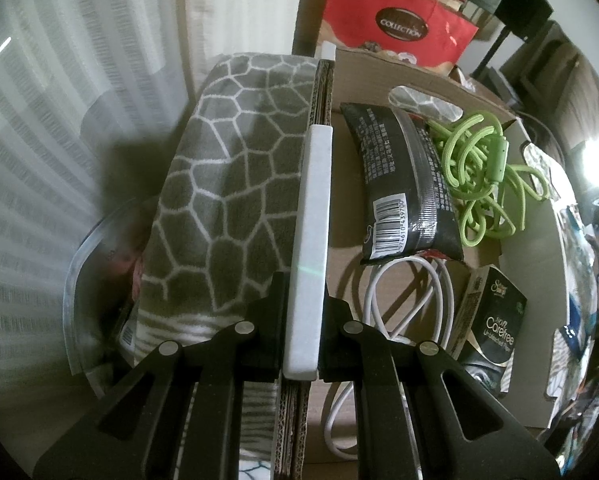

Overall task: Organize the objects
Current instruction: 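Move the right gripper to the white tag card and grasp it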

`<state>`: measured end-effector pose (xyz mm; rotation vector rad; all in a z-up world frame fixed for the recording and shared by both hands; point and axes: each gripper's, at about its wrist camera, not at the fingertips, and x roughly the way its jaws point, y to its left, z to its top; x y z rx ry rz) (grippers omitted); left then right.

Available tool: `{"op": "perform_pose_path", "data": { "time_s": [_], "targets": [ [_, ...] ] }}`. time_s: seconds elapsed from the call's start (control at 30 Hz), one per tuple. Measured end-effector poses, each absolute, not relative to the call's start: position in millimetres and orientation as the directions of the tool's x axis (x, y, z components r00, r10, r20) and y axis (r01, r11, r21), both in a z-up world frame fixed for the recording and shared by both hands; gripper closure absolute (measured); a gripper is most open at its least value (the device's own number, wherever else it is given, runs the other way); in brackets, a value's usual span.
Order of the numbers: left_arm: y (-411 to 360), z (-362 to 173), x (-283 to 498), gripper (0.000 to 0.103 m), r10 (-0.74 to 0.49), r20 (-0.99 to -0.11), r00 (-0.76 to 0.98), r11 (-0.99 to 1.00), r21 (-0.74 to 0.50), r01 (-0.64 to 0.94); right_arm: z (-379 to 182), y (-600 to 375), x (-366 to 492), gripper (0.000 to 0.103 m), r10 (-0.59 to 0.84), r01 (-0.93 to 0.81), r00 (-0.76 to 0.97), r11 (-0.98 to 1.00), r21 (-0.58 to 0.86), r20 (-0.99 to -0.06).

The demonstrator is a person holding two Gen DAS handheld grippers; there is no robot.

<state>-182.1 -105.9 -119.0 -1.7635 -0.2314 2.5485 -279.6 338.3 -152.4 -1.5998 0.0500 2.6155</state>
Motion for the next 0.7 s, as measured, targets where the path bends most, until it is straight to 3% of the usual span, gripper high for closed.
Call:
{"op": "perform_pose_path", "data": {
  "time_s": [0.37, 0.43, 0.6, 0.7],
  "targets": [
    [-106.9, -120.1, -181.7, 0.092, 0.118, -0.927, -0.355, -0.988, -0.146, 0.055, -173.4, 354.9, -303.7, 0.047, 0.024, -0.145, -0.426, -0.988, 0.042, -0.904],
    [-106.7, -120.2, -181.3, 0.092, 0.117, -0.927, -0.355, -0.988, -0.146, 0.056, -174.2, 354.0, -305.0, 0.051, 0.034, -0.143, -0.436, -0.989, 0.033, -0.899],
    [-106.9, -120.4, -181.0, 0.092, 0.118, -0.928, -0.355, -0.987, -0.147, 0.058, -173.5, 354.6, -308.1, 0.074, 0.058, -0.151, -0.451, -0.988, 0.012, -0.891],
    [-106.7, -120.4, -181.3, 0.092, 0.117, -0.928, -0.355, -0.988, -0.146, 0.058, -173.3, 355.6, -307.5, 0.080, 0.056, -0.146, -0.455, -0.989, 0.012, -0.889]
  ]
}}
